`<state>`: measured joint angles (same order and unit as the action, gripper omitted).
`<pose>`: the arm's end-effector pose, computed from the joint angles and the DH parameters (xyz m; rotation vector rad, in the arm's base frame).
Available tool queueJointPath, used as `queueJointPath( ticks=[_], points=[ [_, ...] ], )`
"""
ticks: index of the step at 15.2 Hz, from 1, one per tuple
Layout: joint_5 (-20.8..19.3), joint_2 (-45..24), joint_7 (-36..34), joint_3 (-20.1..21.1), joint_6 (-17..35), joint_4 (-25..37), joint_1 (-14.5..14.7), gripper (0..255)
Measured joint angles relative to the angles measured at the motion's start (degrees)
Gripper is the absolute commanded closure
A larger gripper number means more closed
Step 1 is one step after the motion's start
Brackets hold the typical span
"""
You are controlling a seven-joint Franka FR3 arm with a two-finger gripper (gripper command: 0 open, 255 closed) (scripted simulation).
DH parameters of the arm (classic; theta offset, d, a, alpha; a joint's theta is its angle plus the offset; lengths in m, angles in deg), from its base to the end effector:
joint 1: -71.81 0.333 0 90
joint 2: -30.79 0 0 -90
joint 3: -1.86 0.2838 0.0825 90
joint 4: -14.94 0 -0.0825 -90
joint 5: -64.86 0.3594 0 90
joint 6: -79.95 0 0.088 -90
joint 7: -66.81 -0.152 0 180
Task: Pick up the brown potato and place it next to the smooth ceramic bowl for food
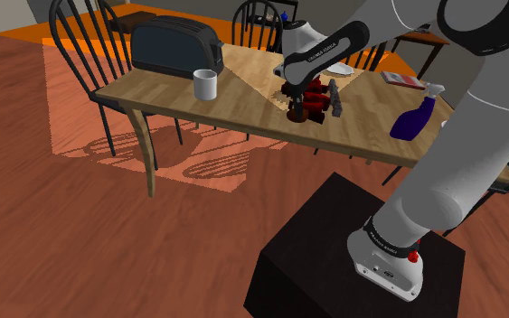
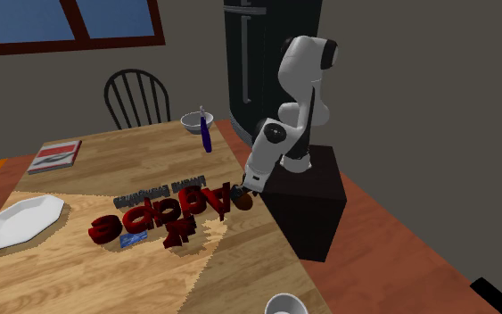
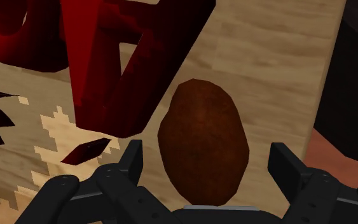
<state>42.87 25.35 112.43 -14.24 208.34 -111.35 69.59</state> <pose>0.4806 -0.1854 0.2792 2.6959 1.0237 -0.3163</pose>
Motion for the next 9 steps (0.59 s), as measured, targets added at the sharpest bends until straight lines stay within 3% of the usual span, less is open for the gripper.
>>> queueJointPath(
  ticks=[5, 6, 9],
  points=[
    [0.01, -0.19, 0.01, -0.01, 0.20, 0.03, -0.03, 0],
    [0.01, -0.19, 0.01, -0.01, 0.20, 0.03, -0.03, 255],
    [0.02, -0.19, 0.01, -0.01, 0.19, 0.03, -0.03, 255]
  ],
)
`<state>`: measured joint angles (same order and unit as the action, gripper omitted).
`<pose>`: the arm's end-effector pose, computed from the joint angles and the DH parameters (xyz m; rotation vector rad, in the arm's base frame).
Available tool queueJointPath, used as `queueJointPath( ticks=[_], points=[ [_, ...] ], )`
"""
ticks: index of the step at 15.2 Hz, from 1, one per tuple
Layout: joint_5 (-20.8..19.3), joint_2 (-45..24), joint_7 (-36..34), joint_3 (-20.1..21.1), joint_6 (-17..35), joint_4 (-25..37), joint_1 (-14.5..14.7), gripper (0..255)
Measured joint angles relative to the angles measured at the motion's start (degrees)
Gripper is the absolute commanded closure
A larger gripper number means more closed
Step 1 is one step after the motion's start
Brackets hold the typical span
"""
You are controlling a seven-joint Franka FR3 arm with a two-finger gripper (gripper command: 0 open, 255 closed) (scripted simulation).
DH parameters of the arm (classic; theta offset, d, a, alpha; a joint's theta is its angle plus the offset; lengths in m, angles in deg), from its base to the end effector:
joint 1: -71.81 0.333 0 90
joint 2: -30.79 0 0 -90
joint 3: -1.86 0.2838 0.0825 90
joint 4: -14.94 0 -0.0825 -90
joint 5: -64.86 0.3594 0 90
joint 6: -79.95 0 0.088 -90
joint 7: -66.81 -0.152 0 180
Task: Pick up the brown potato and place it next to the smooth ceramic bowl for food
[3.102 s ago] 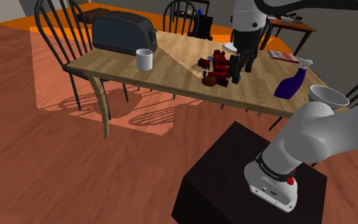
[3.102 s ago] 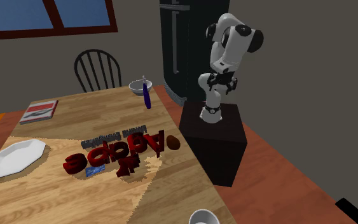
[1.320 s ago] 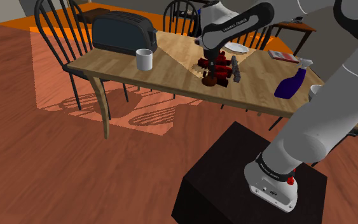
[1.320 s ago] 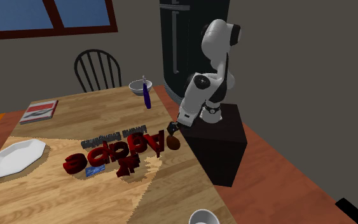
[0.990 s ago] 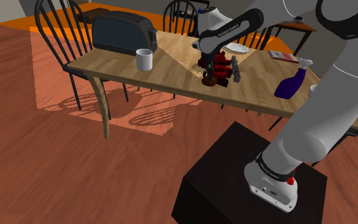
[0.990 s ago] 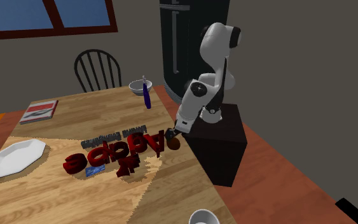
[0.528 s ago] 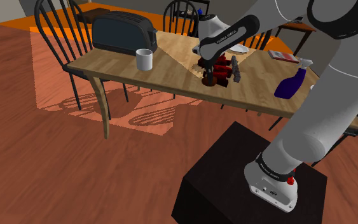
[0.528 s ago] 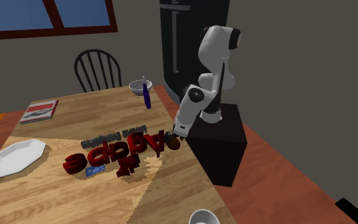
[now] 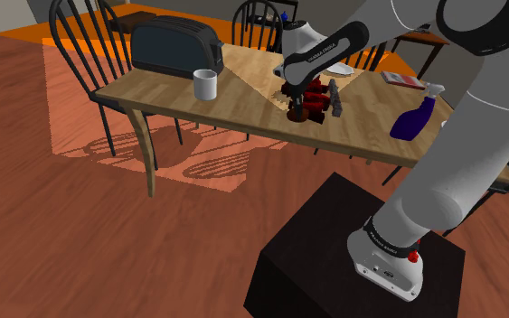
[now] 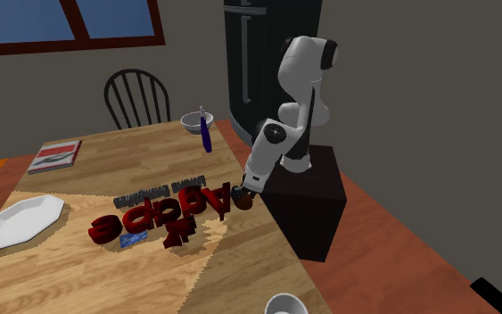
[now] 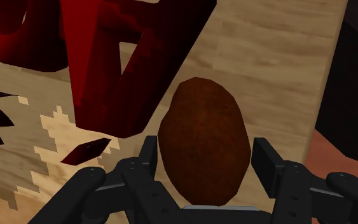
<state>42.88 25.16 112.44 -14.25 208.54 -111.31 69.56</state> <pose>0.4811 -0.1857 0.2781 2.6955 1.0240 -0.3154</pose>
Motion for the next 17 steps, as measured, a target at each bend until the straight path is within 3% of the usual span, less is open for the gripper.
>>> queueJointPath(
  ticks=[8, 17],
  points=[
    [0.05, 0.18, 0.11, 0.01, -0.35, 0.19, 0.01, 255],
    [0.45, 3.99, 1.67, 0.26, -6.47, 2.70, 0.37, 255]
  ],
)
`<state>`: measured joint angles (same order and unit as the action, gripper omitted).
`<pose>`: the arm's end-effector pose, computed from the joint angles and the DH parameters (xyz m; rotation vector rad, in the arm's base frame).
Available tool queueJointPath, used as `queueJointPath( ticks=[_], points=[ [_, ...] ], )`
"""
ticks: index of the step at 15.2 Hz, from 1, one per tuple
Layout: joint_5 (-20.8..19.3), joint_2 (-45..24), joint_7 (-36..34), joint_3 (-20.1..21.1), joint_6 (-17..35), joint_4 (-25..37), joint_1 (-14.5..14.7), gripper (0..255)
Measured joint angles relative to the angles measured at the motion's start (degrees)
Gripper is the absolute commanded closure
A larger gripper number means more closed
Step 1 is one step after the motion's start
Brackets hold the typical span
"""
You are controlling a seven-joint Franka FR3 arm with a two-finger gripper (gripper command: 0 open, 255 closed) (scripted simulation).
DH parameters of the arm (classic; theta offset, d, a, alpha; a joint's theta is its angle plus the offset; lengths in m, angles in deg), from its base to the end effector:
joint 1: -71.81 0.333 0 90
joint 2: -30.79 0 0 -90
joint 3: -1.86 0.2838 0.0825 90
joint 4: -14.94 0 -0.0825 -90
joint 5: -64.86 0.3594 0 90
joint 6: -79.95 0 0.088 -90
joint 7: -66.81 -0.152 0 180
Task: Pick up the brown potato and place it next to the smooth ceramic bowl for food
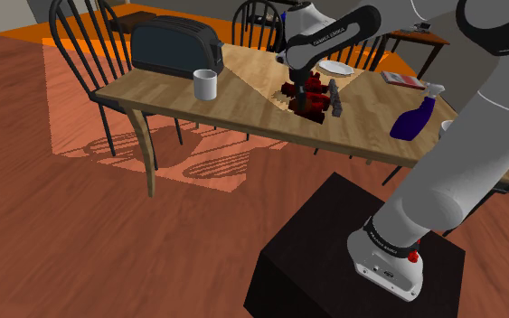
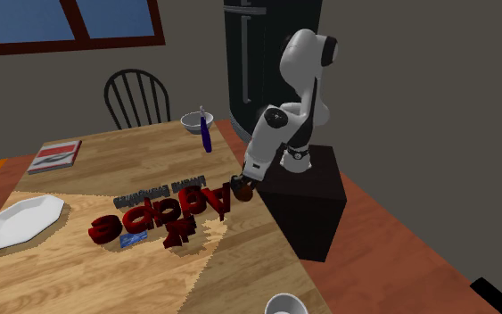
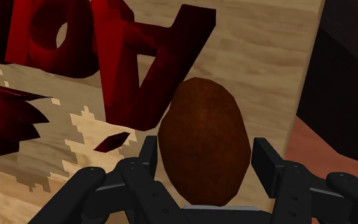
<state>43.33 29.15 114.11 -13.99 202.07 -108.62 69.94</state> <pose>0.4813 -0.1854 0.3235 2.6953 1.0241 -0.3149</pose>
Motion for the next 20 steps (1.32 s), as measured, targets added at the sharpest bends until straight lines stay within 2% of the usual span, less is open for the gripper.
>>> queueJointPath(
  ticks=[20],
  points=[
    [1.05, 5.10, 3.83, 0.66, -14.04, 9.45, 0.61, 255]
  ],
)
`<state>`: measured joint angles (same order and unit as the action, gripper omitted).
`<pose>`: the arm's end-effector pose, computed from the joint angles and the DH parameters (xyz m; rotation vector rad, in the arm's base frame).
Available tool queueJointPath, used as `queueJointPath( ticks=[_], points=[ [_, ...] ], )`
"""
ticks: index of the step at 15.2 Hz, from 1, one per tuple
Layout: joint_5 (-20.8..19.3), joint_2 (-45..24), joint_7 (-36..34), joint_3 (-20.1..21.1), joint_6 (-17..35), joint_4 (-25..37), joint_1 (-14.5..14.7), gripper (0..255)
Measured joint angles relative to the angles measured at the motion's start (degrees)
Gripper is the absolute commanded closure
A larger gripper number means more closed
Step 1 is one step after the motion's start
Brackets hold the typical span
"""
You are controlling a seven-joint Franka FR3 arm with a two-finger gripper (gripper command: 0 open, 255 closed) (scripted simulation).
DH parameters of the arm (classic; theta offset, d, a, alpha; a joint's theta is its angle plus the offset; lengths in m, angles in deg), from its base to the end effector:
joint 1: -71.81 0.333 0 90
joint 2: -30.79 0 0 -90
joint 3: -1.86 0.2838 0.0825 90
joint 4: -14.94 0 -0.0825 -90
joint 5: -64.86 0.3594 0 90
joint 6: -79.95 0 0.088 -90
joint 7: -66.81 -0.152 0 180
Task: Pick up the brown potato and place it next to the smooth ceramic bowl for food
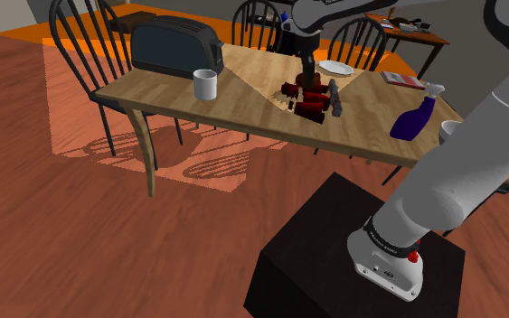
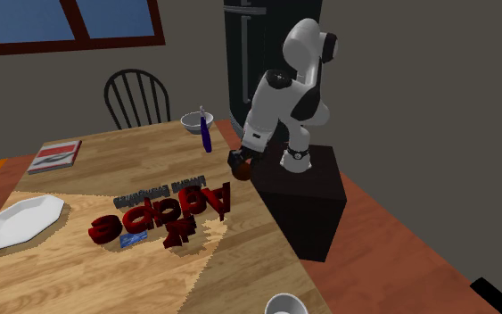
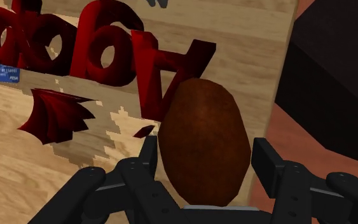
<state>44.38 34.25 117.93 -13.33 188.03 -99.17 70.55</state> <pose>0.4815 -0.1861 0.4211 2.6955 1.0236 -0.3146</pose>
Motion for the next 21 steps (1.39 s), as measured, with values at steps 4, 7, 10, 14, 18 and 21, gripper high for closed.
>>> queueJointPath(
  ticks=[4, 7, 10, 14, 18, 21],
  points=[
    [-1.22, 3.01, 2.74, -1.76, 0.82, -2.78, -1.65, 255],
    [-2.75, 6.06, 5.71, -3.91, 2.51, -6.26, -3.59, 255],
    [-4.01, 7.98, 9.05, -6.22, 3.86, -8.17, -5.49, 255],
    [-5.62, 10.24, 13.26, -9.19, 5.41, -10.18, -7.86, 255],
    [-6.95, 11.52, 18.04, -12.65, 7.31, -11.33, -10.25, 255],
    [-7.69, 12.07, 21.98, -15.44, 8.62, -11.52, -12.01, 255]
  ],
)
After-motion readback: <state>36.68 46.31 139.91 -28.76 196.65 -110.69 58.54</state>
